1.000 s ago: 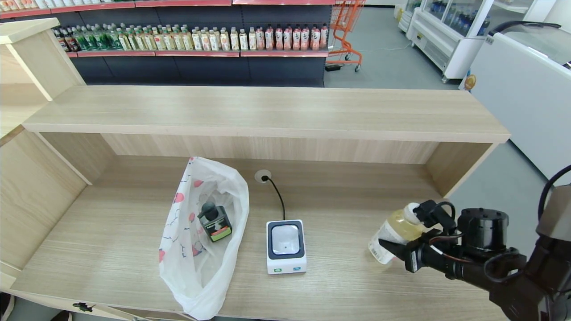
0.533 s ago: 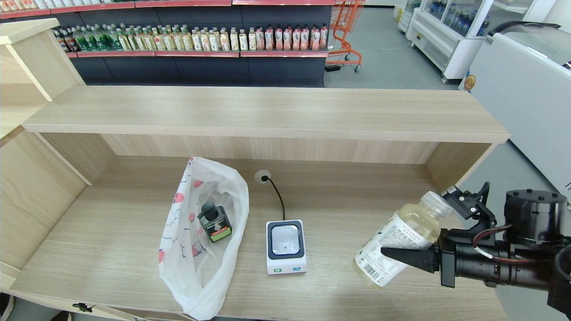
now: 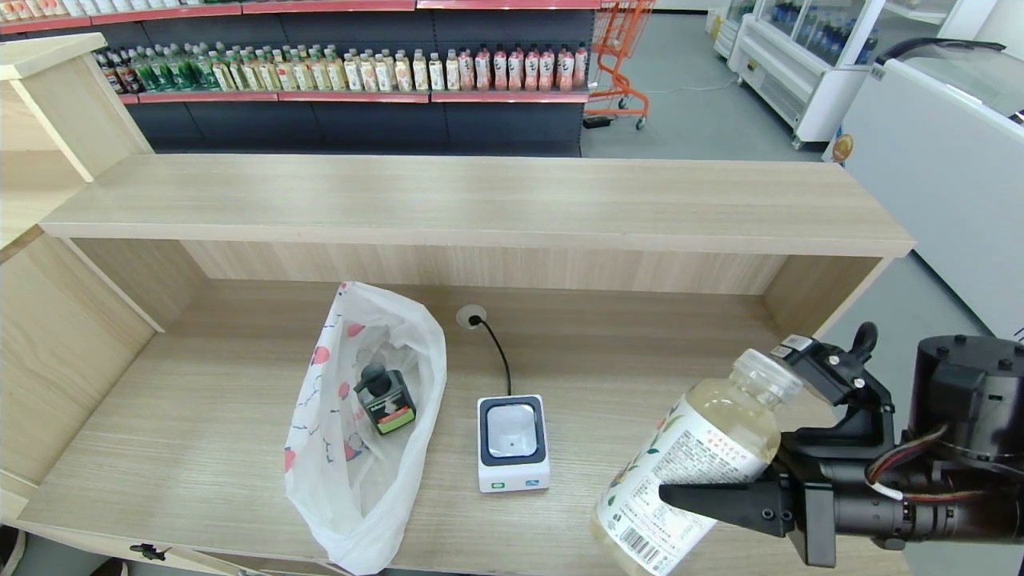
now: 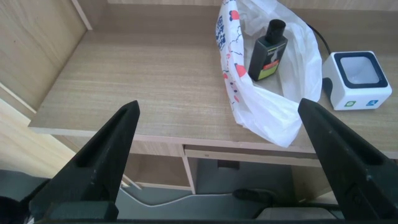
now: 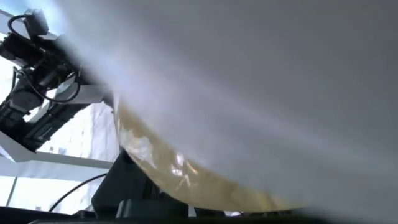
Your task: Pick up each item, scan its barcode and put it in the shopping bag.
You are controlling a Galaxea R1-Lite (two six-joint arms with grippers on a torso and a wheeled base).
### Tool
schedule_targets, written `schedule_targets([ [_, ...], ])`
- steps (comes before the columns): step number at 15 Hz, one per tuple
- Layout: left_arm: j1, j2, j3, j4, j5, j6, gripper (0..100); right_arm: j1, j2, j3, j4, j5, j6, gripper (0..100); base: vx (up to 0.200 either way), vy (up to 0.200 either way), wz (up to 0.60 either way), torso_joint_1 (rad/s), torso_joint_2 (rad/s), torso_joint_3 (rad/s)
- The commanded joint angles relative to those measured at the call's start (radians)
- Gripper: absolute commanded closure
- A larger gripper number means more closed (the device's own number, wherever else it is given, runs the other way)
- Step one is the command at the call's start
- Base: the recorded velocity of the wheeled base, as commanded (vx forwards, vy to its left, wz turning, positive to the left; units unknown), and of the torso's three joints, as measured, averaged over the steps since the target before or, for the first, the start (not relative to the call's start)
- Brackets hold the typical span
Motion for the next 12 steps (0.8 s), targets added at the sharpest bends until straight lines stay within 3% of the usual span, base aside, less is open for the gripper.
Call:
schedule_targets([
  [1,0.0,0.0,0.001,0.0,0.001,-0.002,0,0.028,-0.019,-0.003,0.0,0.0,0.028,100,0.0,0.0,0.0,0.0,0.0,0.0],
  [5,0.0,0.0,0.0,0.0,0.001,0.0,0,0.06,-0.089,-0.014,0.053,0.002,0.15,100,0.0,0.0,0.0,0.0,0.0,0.0],
  [12,0.0,0.0,0.0,0.0,0.001,0.0,0,0.077,-0.099,-0.015,0.084,-0.003,0.15,100,0.0,0.0,0.0,0.0,0.0,0.0],
])
